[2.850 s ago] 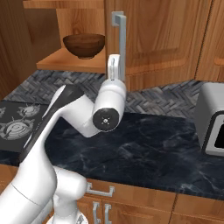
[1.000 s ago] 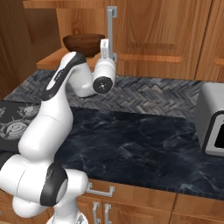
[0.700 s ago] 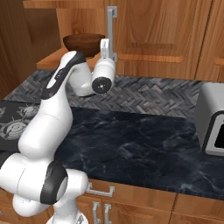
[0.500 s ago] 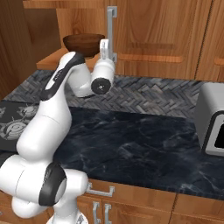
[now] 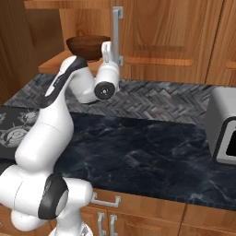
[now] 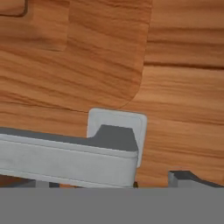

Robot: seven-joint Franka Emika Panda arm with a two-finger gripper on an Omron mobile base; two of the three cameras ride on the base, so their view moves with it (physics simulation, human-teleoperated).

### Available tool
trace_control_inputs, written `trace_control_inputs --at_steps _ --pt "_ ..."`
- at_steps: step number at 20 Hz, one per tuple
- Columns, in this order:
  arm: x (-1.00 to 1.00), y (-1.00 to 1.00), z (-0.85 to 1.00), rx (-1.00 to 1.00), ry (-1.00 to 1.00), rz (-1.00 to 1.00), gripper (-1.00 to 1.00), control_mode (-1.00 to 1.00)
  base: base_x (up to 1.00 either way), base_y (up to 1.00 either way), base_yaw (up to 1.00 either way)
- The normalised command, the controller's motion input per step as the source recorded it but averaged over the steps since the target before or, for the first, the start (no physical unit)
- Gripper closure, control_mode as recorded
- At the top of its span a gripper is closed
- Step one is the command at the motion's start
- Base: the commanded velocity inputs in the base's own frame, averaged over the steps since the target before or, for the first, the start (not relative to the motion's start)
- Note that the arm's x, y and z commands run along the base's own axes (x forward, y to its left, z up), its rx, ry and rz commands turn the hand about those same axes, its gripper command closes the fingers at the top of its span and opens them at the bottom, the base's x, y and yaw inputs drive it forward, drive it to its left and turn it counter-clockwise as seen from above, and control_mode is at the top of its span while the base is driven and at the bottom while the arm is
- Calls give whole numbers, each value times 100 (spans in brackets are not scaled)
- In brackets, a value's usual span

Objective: Open the cabinet. Pick the bowls from the counter and place them in the cabinet. Then close the cabinet.

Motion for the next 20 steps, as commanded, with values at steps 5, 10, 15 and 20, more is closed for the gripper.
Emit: trace_control_inputs --at_steps 5,10,15,20 --pt "-13 28 0 -12 0 0 -100 -100 0 0 0" --pt "-18 37 0 -12 0 0 -100 -100 0 0 0" --pt "-30 32 6 -12 0 0 -100 -100 0 0 0" --pt "-44 12 14 -9 0 0 -100 -100 0 0 0"
